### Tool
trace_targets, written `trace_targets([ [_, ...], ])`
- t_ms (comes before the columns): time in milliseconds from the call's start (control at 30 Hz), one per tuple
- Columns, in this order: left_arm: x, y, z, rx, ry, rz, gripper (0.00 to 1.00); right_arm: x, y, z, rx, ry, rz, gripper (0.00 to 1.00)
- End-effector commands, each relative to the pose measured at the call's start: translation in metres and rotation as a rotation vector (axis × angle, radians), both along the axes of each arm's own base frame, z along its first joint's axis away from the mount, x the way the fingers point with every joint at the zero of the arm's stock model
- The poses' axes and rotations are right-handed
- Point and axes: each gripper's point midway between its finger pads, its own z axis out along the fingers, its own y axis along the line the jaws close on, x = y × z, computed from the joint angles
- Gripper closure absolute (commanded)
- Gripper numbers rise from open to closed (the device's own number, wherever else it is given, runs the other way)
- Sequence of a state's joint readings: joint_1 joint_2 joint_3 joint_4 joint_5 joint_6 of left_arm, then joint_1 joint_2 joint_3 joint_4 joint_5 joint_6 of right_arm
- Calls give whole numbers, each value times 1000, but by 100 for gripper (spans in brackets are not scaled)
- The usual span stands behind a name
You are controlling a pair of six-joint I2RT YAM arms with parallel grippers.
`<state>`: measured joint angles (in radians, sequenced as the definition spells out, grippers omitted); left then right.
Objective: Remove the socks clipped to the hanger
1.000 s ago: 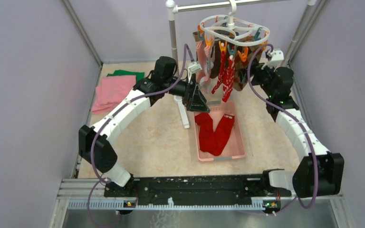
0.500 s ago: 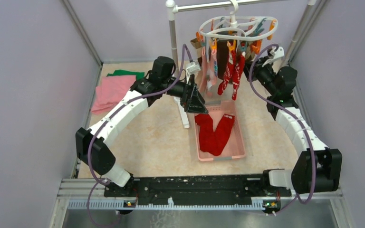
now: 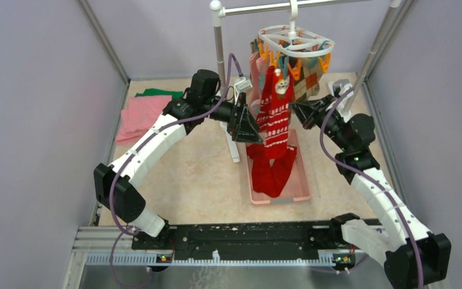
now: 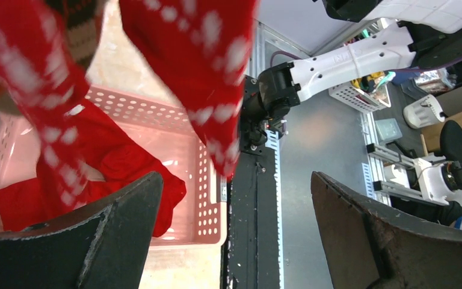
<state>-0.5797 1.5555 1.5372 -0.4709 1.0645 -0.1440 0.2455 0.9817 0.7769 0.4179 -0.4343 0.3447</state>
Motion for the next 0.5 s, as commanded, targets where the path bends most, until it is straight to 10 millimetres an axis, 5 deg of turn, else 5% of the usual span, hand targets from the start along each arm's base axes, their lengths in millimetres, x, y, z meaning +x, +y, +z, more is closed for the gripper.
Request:
trace_targets([
  [0,-13,3,39,-87,-64,-60,1,-28,11,10,51,1,40,100],
  [267,-29,9,46,-106,-75,-145,1,-55,21,14,66,44,112,100],
  [467,-4,12,54,-42,-249,-15,4,-49,16,8,-11,88,66,100],
])
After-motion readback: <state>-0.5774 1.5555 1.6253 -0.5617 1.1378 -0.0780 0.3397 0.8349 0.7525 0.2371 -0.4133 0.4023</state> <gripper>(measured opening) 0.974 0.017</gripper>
